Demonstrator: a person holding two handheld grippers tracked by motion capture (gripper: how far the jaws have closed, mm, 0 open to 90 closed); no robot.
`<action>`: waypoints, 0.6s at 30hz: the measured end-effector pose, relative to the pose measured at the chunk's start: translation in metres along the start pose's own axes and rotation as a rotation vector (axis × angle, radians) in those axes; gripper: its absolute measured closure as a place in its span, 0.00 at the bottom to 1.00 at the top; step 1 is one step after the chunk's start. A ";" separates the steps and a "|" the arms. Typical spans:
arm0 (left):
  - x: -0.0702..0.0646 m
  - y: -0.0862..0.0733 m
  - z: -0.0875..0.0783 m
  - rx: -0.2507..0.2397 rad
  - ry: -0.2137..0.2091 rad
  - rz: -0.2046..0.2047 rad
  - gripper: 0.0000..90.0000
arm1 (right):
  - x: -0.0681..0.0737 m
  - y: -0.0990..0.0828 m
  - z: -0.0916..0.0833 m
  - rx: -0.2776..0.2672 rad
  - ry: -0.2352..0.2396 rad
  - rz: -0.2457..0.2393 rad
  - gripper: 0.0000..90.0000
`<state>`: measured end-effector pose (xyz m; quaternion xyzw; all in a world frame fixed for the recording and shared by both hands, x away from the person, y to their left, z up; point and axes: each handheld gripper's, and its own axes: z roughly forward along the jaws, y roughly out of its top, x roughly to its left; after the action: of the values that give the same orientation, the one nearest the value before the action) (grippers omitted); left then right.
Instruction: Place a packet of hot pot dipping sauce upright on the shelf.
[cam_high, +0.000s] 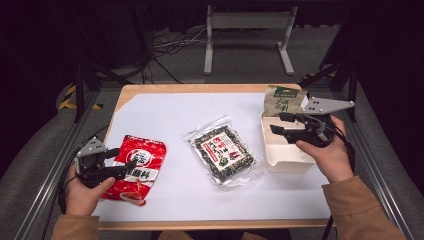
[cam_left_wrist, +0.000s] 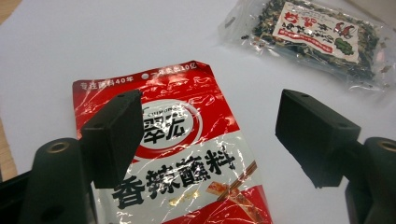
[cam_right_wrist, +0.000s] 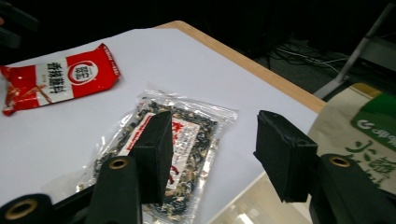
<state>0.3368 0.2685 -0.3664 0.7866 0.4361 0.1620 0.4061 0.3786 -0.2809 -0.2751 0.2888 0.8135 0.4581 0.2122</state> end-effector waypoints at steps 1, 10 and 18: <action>0.000 0.000 0.000 -0.002 0.001 0.001 0.29 | 0.002 -0.002 0.001 -0.009 0.012 0.006 0.52; 0.000 0.002 -0.001 0.033 -0.006 -0.029 0.28 | 0.014 -0.017 0.008 -0.033 0.040 0.026 0.52; 0.017 0.004 -0.008 0.038 -0.003 -0.010 0.34 | 0.032 -0.030 0.014 -0.013 0.034 -0.015 0.51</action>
<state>0.3434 0.2855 -0.3600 0.7922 0.4424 0.1503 0.3926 0.3552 -0.2632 -0.3110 0.2734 0.8161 0.4666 0.2039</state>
